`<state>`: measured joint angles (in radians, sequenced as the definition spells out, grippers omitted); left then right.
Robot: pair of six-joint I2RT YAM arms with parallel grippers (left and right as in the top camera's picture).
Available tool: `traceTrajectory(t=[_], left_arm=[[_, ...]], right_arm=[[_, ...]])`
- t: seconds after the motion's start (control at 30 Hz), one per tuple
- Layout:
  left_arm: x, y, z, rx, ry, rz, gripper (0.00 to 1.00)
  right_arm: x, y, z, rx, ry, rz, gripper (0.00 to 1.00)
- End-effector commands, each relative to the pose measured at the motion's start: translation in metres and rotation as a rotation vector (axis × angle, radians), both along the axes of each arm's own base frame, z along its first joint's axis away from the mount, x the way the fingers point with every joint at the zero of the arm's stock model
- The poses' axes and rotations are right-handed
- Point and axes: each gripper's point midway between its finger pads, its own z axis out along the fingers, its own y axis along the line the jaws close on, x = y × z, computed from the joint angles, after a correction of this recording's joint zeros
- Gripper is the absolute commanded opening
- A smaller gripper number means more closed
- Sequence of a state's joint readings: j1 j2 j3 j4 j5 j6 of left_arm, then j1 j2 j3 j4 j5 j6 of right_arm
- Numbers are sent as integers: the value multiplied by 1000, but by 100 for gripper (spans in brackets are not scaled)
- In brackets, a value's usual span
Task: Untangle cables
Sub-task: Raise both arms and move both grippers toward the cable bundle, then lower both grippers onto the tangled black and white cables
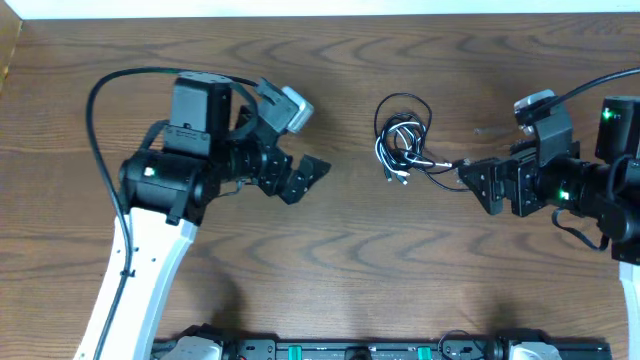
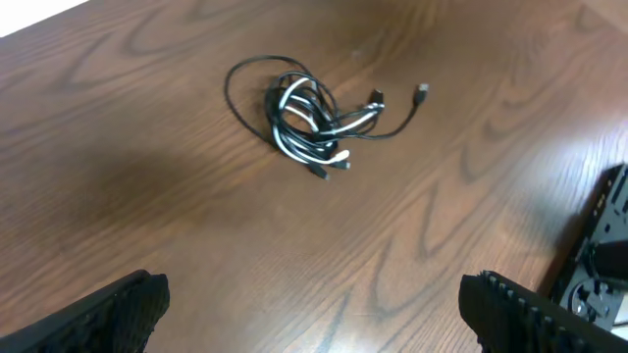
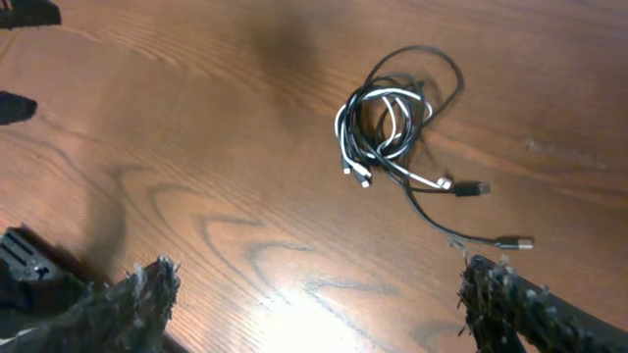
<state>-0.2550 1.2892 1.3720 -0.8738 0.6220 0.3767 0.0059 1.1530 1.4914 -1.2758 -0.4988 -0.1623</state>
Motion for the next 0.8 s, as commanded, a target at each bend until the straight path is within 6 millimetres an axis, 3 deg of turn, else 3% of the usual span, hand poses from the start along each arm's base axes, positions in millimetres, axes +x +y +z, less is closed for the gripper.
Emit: traceTrajectory(t=[0.0, 0.1, 0.13, 0.2, 0.33, 0.53, 0.77], left_arm=[[9, -7, -9, 36, -7, -37, 100], [16, -11, -27, 38, 51, -48, 100], [19, -13, -33, 39, 65, -50, 100], [25, -18, -39, 42, 70, -60, 100], [38, -38, -50, 31, 57, -87, 100], [52, -66, -62, 2, 52, -108, 100], [59, -77, -93, 18, 117, -116, 100]], right_arm=[[1, 4, -6, 1, 30, 22, 92], [1, 4, -18, 1, 101, 22, 89], [2, 4, -22, 1, 118, 22, 77], [4, 4, -26, 1, 135, 22, 71], [5, 7, -29, -1, 147, 33, 70], [3, 10, -30, -15, 149, 46, 75], [5, 9, -31, -25, 147, 43, 73]])
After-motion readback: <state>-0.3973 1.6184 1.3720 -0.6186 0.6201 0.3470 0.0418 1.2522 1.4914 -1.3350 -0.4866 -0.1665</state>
